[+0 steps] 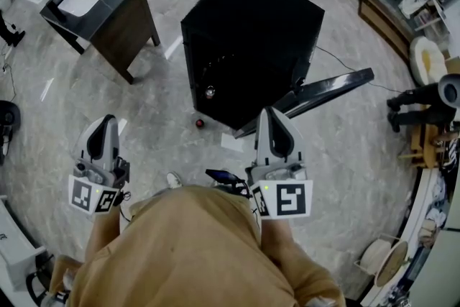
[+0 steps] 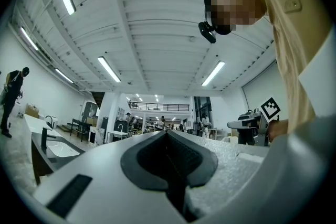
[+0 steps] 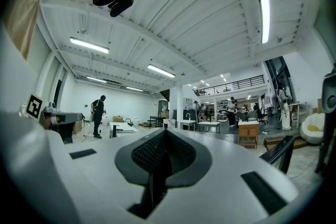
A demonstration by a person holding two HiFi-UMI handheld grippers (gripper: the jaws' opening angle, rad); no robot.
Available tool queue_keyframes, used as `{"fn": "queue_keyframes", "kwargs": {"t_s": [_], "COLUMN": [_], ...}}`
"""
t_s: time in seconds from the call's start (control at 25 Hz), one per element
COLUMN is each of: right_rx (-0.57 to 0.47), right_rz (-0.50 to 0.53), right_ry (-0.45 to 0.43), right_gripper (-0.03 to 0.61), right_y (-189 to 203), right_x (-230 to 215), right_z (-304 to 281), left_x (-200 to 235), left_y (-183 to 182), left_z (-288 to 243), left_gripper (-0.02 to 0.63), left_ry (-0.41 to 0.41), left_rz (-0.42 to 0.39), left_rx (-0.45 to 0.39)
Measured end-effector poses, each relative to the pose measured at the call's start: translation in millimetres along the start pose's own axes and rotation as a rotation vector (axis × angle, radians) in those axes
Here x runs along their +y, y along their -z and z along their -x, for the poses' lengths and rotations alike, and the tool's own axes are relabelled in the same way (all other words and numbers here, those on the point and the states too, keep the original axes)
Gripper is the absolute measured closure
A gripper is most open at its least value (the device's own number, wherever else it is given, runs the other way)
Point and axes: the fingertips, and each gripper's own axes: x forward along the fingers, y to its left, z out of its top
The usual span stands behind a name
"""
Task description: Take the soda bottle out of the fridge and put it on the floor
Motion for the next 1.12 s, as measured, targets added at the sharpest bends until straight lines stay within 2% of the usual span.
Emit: {"fn": "queue_keyframes", "kwargs": {"t_s": [1.12], "right_rx": [0.003], "right_rz": [-0.017], "right_ry": [-0.058], "right_gripper": [0.578], "right_y": [3], "right_x": [1], "right_z": [-30], "left_x": [13], "left_y": [-1], "left_z": [-15], "left_gripper": [0.618], "left_ry": [-0.023], "left_rz": [-0.019], "left_rx": [0.02]}}
